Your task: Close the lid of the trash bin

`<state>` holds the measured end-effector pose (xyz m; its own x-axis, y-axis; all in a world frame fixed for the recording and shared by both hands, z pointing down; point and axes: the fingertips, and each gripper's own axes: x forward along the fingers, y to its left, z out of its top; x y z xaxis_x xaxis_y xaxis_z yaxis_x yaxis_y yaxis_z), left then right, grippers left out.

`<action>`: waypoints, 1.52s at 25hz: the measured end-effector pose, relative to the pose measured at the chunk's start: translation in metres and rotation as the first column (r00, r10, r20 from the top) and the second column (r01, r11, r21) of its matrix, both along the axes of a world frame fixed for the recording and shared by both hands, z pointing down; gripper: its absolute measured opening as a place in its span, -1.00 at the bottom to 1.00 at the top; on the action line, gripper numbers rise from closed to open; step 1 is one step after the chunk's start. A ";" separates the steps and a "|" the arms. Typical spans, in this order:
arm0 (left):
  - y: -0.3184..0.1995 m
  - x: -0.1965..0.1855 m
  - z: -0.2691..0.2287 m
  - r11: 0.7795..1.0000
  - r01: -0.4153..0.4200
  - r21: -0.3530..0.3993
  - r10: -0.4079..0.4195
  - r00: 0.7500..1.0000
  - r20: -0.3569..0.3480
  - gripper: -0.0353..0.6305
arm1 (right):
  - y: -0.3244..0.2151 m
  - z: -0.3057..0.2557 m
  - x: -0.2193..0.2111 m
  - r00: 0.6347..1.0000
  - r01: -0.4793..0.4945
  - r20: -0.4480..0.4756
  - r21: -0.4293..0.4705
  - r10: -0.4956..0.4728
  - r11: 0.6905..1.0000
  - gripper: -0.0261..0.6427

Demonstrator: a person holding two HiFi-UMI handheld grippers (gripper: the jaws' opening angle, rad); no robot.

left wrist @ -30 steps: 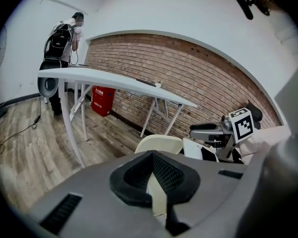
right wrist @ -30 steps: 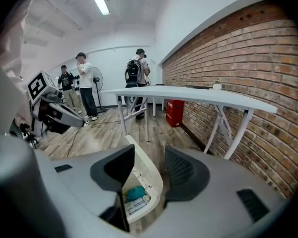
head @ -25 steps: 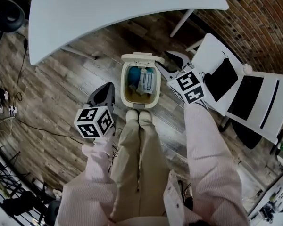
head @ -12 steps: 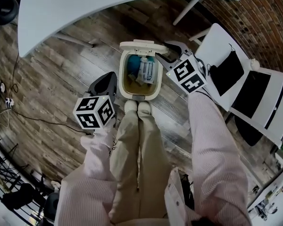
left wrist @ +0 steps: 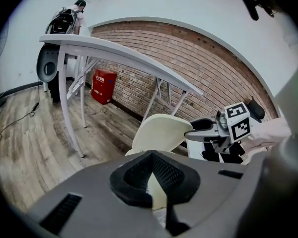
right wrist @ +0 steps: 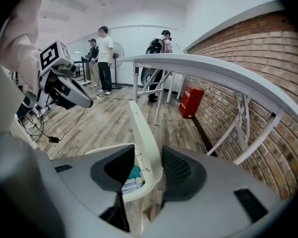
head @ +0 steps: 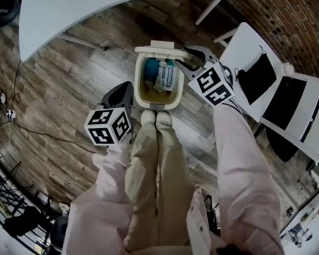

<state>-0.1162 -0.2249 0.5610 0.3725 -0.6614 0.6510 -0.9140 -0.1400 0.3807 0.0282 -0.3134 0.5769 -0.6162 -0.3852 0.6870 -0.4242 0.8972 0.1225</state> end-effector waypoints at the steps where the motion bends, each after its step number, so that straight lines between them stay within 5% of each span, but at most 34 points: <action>1: 0.002 0.000 0.001 1.000 -0.001 -0.002 0.001 1.000 0.000 -0.91 | 0.002 0.001 0.000 1.000 0.001 -0.001 0.000 -0.001 1.000 -0.40; 38: 0.082 0.010 0.023 0.999 -0.024 -0.037 0.023 0.999 -0.025 -0.91 | 0.118 0.046 -0.003 0.999 0.015 -0.032 -0.109 -0.018 0.994 -0.40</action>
